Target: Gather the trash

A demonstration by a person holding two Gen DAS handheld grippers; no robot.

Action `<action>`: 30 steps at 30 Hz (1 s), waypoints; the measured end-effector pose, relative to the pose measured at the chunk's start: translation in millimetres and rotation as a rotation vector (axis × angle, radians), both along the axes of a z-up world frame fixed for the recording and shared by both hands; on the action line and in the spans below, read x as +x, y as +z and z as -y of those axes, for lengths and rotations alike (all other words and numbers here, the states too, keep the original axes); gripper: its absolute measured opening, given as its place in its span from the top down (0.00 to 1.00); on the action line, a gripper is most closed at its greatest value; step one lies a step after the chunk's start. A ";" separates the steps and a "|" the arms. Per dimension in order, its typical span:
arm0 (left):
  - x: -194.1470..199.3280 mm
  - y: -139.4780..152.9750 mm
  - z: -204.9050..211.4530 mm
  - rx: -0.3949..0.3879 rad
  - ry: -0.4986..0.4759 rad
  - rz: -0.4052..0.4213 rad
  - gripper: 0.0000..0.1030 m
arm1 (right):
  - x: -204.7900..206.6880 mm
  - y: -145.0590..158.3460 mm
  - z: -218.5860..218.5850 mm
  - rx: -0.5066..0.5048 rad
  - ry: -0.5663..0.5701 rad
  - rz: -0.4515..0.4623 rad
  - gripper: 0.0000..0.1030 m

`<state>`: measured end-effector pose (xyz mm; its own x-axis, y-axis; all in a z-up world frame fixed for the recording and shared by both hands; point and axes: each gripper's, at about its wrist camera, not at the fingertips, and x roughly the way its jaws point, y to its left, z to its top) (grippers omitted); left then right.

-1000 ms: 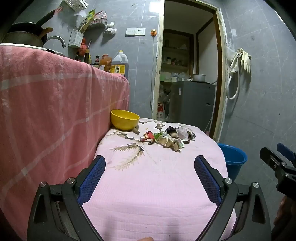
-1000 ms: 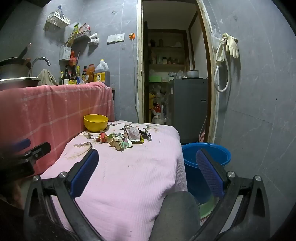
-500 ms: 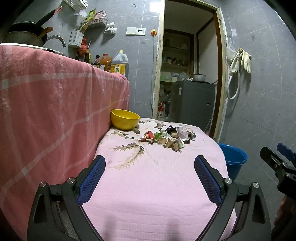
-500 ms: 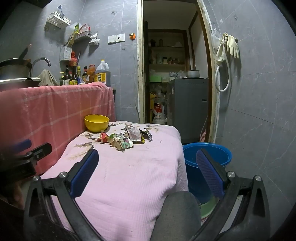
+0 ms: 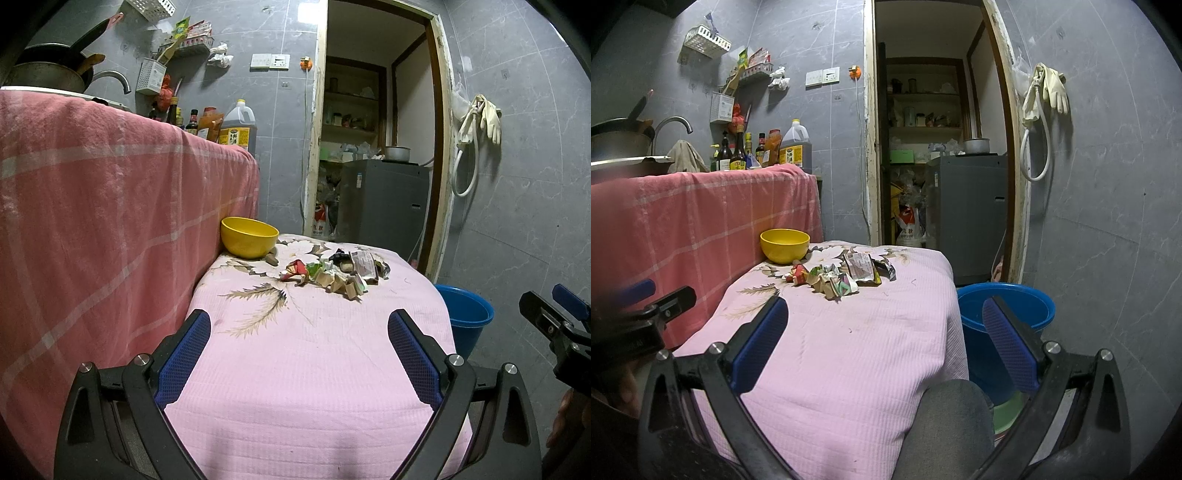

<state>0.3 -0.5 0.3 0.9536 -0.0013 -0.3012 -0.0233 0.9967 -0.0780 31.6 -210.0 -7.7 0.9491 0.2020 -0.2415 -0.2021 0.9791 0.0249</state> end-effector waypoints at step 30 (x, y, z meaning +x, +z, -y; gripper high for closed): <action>1.8 -3.2 -2.3 0.002 0.001 -0.002 0.09 | -0.3 -0.4 -0.5 0.005 0.000 -0.001 0.00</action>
<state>2.1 1.8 -2.9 0.9531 0.0002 -0.3027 -0.0243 0.9968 -0.0759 31.3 -209.5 -8.0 0.9489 0.2034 -0.2414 -0.2022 0.9789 0.0300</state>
